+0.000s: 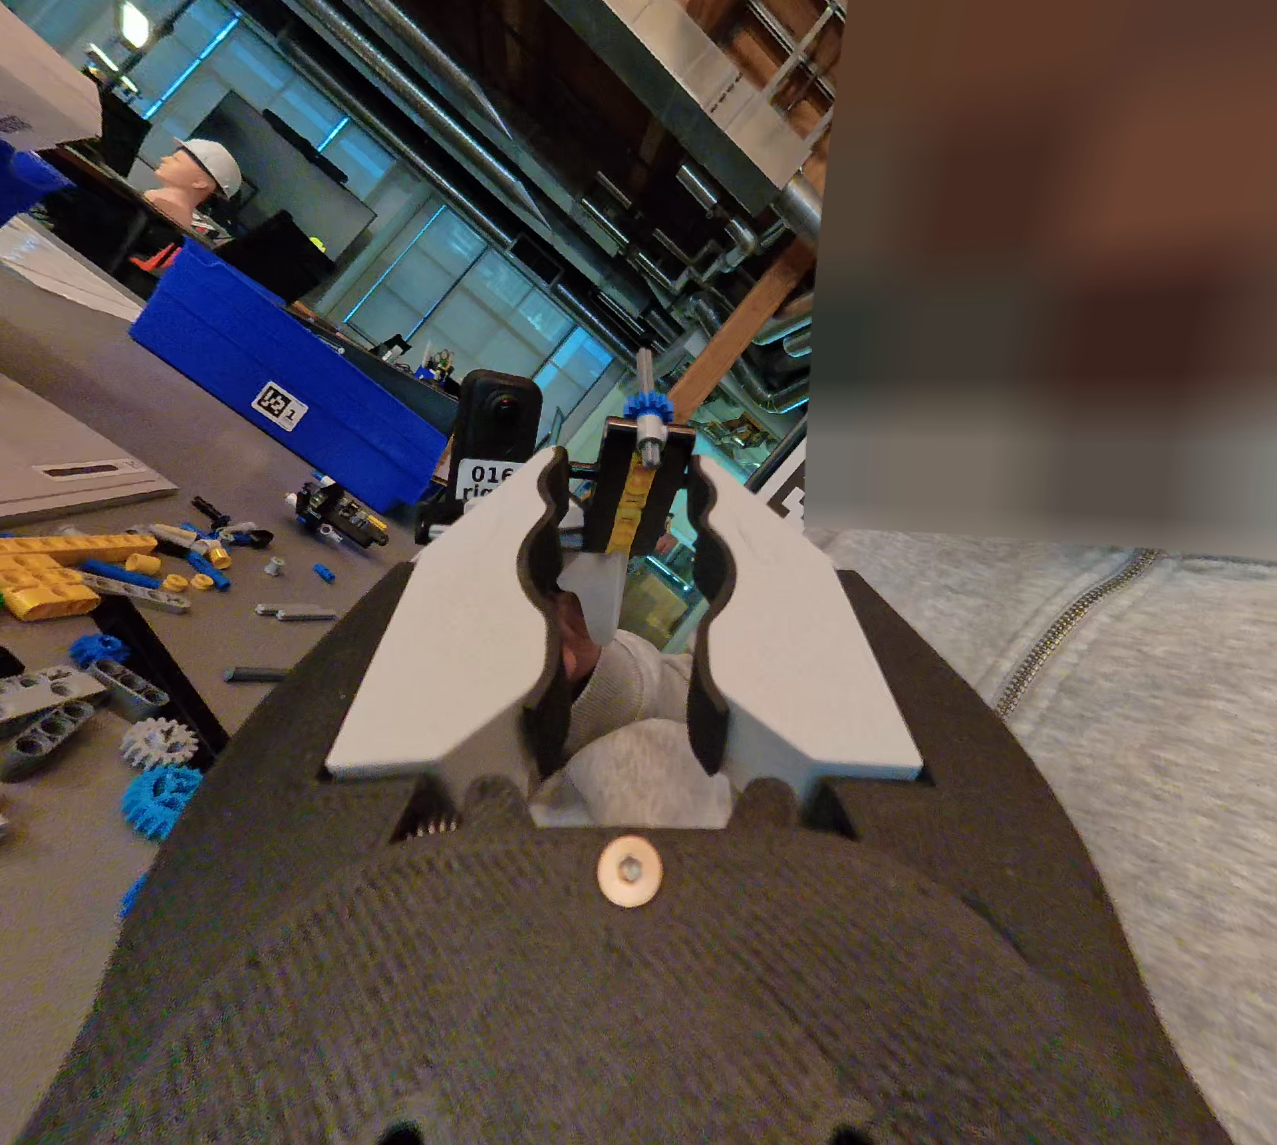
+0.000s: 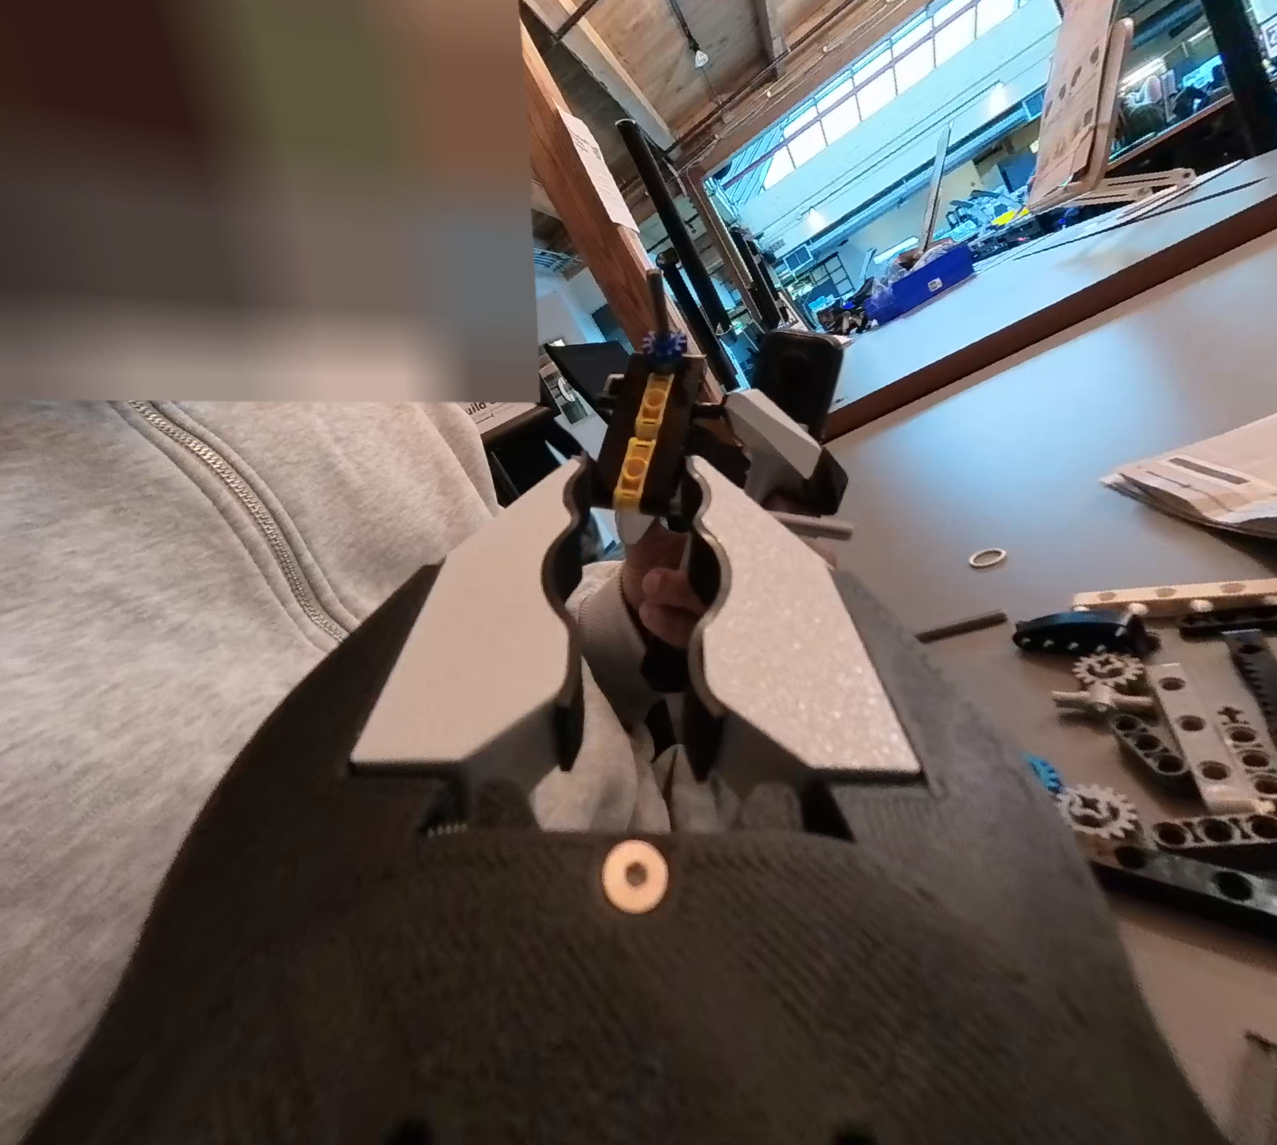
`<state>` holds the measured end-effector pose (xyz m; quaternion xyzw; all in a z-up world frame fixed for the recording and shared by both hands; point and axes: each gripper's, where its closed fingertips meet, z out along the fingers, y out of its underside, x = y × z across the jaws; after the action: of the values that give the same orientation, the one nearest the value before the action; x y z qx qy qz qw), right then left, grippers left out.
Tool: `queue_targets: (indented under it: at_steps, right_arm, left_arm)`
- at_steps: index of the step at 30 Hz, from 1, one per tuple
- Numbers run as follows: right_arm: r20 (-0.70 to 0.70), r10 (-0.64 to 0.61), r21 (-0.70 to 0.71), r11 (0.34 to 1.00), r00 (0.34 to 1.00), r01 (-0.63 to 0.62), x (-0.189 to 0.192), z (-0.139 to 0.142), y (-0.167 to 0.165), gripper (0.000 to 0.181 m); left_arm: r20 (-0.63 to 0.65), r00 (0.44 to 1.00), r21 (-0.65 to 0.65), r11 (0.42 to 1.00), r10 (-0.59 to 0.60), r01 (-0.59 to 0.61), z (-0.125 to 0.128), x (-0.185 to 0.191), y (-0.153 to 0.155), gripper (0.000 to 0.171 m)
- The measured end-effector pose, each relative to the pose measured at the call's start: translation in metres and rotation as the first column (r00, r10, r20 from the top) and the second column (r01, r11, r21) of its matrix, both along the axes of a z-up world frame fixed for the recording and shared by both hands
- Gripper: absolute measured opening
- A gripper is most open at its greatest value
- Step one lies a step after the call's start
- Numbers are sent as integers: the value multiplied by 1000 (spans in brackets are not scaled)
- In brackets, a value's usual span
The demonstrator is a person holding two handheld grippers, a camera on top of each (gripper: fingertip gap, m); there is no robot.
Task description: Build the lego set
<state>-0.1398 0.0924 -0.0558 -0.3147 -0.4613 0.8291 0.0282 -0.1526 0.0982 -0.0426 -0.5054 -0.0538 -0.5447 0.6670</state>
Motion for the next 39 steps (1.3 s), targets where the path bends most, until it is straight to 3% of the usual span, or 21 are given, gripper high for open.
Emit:
queue_targets:
  at_steps: [10, 16, 21, 31, 39]
  right_arm:
    - [7, -3, 7, 1000, 1000, 3, -1, -4, 0, 23]
    - [23, -69, 58, 996, 997, 67, -9, -9, 5, 32]
    - [-5, -147, 130, 981, 989, 146, -11, -9, 17, 29]
    - [-93, -197, 142, 968, 976, 209, -5, 6, 22, 36]
    - [-192, -250, 200, 937, 949, 288, -1, 15, 20, 39]
  left_arm:
    - [2, 1000, 1, 1000, 17, -17, 0, -3, 0, 34]
    - [-57, 991, -2, 993, 118, -119, -2, -13, -1, 23]
    - [-136, 977, -8, 986, 163, -166, -4, -13, 0, 23]
    - [-313, 932, -9, 981, 183, -195, -12, 3, 4, 24]
    - [-303, 939, -23, 984, 162, -178, -14, 5, 6, 24]
